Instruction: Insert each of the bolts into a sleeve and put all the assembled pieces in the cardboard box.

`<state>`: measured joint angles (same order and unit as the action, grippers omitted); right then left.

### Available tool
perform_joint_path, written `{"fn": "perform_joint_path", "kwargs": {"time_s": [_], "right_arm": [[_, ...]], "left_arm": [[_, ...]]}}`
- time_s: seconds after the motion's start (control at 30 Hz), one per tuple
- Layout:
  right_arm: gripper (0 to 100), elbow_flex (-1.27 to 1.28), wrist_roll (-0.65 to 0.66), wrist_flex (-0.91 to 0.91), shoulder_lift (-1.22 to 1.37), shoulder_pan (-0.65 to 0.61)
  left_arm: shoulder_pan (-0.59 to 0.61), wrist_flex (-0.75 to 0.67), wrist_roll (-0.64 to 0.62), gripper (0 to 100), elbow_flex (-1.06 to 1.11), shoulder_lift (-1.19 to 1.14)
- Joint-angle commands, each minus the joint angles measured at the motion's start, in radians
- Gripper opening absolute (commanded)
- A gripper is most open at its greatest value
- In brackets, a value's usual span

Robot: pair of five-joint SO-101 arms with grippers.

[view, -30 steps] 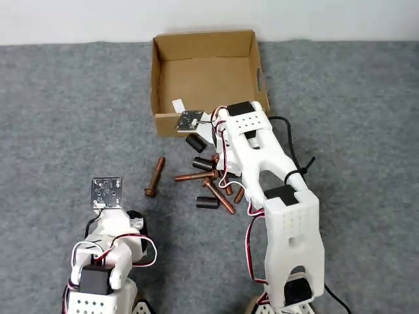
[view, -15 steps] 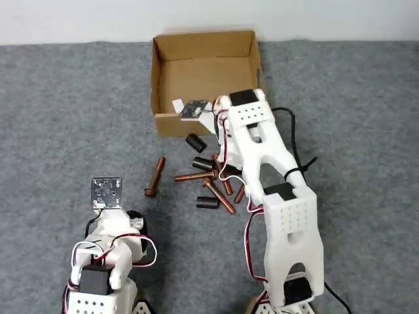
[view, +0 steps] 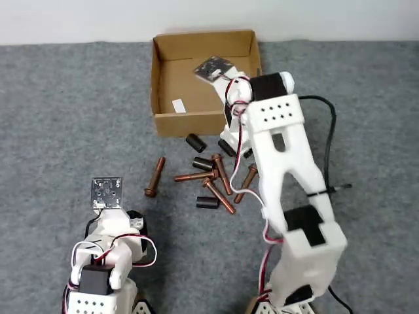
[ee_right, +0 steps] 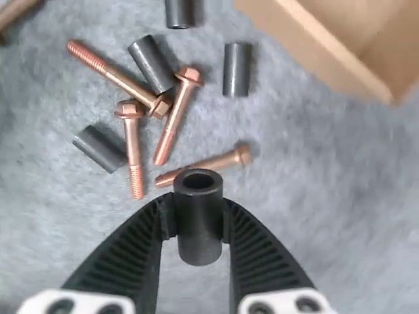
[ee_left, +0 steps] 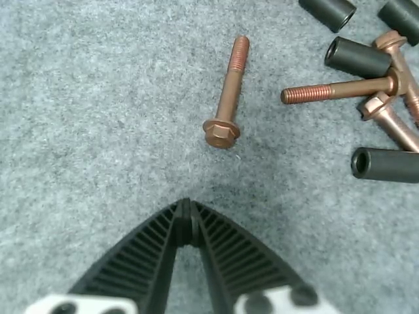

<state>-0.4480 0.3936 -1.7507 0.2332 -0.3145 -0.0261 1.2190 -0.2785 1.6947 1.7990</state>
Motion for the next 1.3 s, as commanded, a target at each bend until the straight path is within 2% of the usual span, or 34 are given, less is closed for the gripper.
{"fn": "perform_joint_path", "kwargs": {"time_s": [0.0,0.13,0.33,0.47,0.7,0.83,0.97,1.1,1.17,1.27], "right_arm": [[0.9,0.095,-0.170,-0.044,-0.162,0.018],[0.9,0.284,-0.328,-0.044,-0.297,0.024],[0.9,0.474,-0.470,-0.044,-0.544,0.150],[0.9,0.569,-0.480,-0.044,-0.699,0.242],[0.9,0.750,-0.502,-0.044,-0.877,0.387],[0.9,0.825,-0.506,-0.044,-0.940,0.463],[0.9,0.836,-0.502,-0.042,-0.972,0.535],[0.9,0.836,-0.502,-0.042,-0.977,0.578],[0.9,0.836,-0.502,-0.042,-0.977,0.588],[0.9,0.838,-0.502,-0.042,-0.977,0.590]], "left_arm": [[0.005,0.006,-0.005,1,-0.010,-0.002],[0.005,0.006,-0.005,1,-0.010,-0.002],[-0.003,0.006,-0.005,1,-0.010,-0.002],[-0.006,0.006,-0.005,1,-0.010,-0.002],[-0.135,0.002,-0.002,1,-0.010,-0.002],[-0.137,-0.046,0.003,1,-0.010,0.000],[-0.138,-0.060,0.183,5,-0.012,0.000],[-0.094,-0.069,0.209,12,-0.059,-0.005],[-0.058,-0.069,0.213,11,-0.105,-0.008],[-0.051,-0.069,0.229,3,-0.203,-0.009]]}}
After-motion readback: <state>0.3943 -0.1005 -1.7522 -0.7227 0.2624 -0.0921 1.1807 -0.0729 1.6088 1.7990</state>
